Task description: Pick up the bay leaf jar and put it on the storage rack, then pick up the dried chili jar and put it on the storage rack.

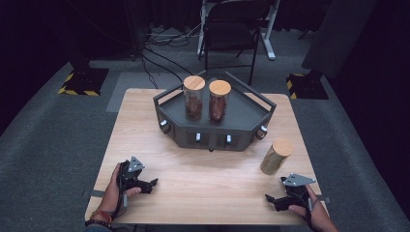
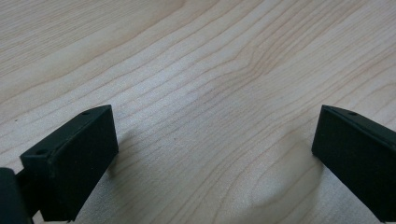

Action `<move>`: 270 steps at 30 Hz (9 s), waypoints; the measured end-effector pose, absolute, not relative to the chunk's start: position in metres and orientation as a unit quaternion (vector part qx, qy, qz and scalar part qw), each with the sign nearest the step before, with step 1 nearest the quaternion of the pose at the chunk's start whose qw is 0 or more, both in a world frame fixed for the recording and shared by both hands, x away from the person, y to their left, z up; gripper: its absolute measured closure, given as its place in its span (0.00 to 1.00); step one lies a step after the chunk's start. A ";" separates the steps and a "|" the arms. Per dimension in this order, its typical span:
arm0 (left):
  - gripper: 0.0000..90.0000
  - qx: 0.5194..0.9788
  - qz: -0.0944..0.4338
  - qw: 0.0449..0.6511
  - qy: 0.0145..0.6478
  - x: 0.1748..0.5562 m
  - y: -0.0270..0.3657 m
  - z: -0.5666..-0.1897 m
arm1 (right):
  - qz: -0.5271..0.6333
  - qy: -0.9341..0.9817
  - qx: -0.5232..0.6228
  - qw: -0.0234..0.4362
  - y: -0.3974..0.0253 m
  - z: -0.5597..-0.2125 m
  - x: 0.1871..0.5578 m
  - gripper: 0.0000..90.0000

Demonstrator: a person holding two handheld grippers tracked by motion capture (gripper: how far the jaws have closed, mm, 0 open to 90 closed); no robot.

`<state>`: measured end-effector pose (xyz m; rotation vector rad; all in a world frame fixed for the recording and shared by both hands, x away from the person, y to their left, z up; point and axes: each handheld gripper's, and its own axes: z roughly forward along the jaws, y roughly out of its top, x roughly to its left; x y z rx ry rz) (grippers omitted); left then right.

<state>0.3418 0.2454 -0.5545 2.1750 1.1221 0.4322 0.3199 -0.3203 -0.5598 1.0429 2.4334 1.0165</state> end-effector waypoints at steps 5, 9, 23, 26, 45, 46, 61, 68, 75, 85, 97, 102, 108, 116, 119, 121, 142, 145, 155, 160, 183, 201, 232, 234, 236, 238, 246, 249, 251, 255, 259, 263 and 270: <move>0.00 0.829 0.164 0.322 0.427 0.342 0.246 -0.554 | 0.354 0.848 0.363 0.153 -0.320 -0.560 0.320 0.00; 0.00 0.829 0.164 0.323 0.426 0.342 0.246 -0.554 | 0.354 0.848 0.363 0.152 -0.320 -0.560 0.320 0.00; 0.00 0.829 0.164 0.323 0.426 0.342 0.246 -0.554 | 0.354 0.848 0.363 0.152 -0.320 -0.560 0.320 0.00; 0.00 0.829 0.164 0.323 0.426 0.342 0.246 -0.554 | 0.354 0.848 0.363 0.152 -0.320 -0.560 0.320 0.00; 0.00 0.830 0.164 0.322 0.424 0.342 0.246 -0.554 | 0.332 0.847 0.385 0.155 -0.322 -0.556 0.320 0.00; 0.00 0.830 0.163 0.323 0.425 0.342 0.246 -0.555 | 0.329 0.848 0.386 0.155 -0.322 -0.556 0.320 0.00; 0.00 0.831 0.165 0.322 0.423 0.343 0.246 -0.554 | 0.318 0.833 0.417 0.178 -0.332 -0.547 0.324 0.02; 0.00 0.831 0.164 0.322 0.423 0.343 0.246 -0.554 | 0.314 0.831 0.417 0.191 -0.336 -0.541 0.326 0.02; 0.00 0.831 0.164 0.324 0.422 0.344 0.245 -0.555 | 0.322 0.820 0.432 0.194 -0.341 -0.535 0.329 0.02; 0.00 0.831 0.164 0.323 0.422 0.344 0.245 -0.555 | 0.320 0.818 0.437 0.196 -0.342 -0.529 0.333 0.02; 0.00 0.831 0.164 0.323 0.422 0.344 0.245 -0.554 | 0.332 0.813 0.437 0.196 -0.341 -0.517 0.344 0.02; 0.00 0.831 0.164 0.323 0.422 0.344 0.245 -0.554 | 0.335 0.813 0.432 0.198 -0.339 -0.512 0.348 0.02; 0.00 0.831 0.164 0.323 0.422 0.344 0.245 -0.554 | 0.334 0.819 0.420 0.202 -0.334 -0.507 0.352 0.02; 0.00 0.831 0.164 0.323 0.422 0.344 0.245 -0.554 | 0.344 0.819 0.413 0.201 -0.328 -0.501 0.359 0.03; 0.00 0.831 0.164 0.323 0.422 0.344 0.245 -0.554 | 0.347 0.819 0.411 0.199 -0.325 -0.500 0.362 0.03; 0.00 0.831 0.164 0.323 0.422 0.344 0.245 -0.554 | 0.347 0.819 0.410 0.200 -0.323 -0.499 0.363 0.03; 0.00 0.831 0.164 0.323 0.422 0.344 0.245 -0.555 | 0.369 0.811 0.407 0.200 -0.315 -0.493 0.378 0.04; 0.00 0.831 0.164 0.323 0.422 0.344 0.245 -0.555 | 0.374 0.810 0.407 0.198 -0.314 -0.492 0.380 0.05; 0.00 0.831 0.164 0.323 0.422 0.344 0.245 -0.555 | 0.380 0.808 0.405 0.195 -0.309 -0.491 0.383 0.09; 0.00 0.831 0.164 0.323 0.422 0.344 0.245 -0.555 | 0.382 0.808 0.404 0.195 -0.305 -0.491 0.385 0.11; 0.00 0.831 0.164 0.323 0.422 0.344 0.245 -0.555 | 0.384 0.792 0.428 0.206 -0.303 -0.497 0.393 0.27; 0.00 0.831 0.164 0.323 0.422 0.344 0.245 -0.554 | 0.392 0.793 0.420 0.201 -0.301 -0.488 0.388 0.27; 0.00 0.831 0.164 0.323 0.422 0.344 0.245 -0.555 | 0.372 0.838 0.358 0.175 -0.272 -0.431 0.385 0.27; 0.00 0.831 0.164 0.323 0.422 0.344 0.245 -0.554 | 0.370 0.842 0.351 0.178 -0.270 -0.427 0.385 0.27; 0.00 0.831 0.164 0.324 0.422 0.344 0.245 -0.555 | 0.371 0.843 0.347 0.176 -0.269 -0.422 0.385 0.27; 0.00 0.831 0.164 0.323 0.422 0.344 0.245 -0.555 | 0.370 0.844 0.345 0.176 -0.267 -0.417 0.386 0.27; 0.00 0.831 0.164 0.323 0.422 0.344 0.245 -0.554 | 0.369 0.848 0.337 0.176 -0.262 -0.397 0.389 0.27; 0.00 0.831 0.164 0.323 0.422 0.344 0.245 -0.554 | 0.373 0.848 0.334 0.174 -0.261 -0.390 0.390 0.27; 0.00 0.831 0.164 0.323 0.422 0.344 0.245 -0.555 | 0.374 0.848 0.333 0.173 -0.261 -0.386 0.391 0.27; 0.00 0.831 0.164 0.323 0.422 0.344 0.245 -0.555 | 0.377 0.848 0.331 0.171 -0.259 -0.379 0.393 0.27; 0.00 0.831 0.164 0.324 0.422 0.344 0.245 -0.555 | 0.378 0.849 0.326 0.171 -0.256 -0.371 0.395 0.27; 0.00 0.831 0.164 0.323 0.422 0.344 0.245 -0.555 | 0.380 0.850 0.321 0.173 -0.254 -0.364 0.397 0.27; 0.00 0.831 0.164 0.323 0.422 0.344 0.245 -0.554 | 0.386 0.849 0.316 0.174 -0.250 -0.354 0.402 0.27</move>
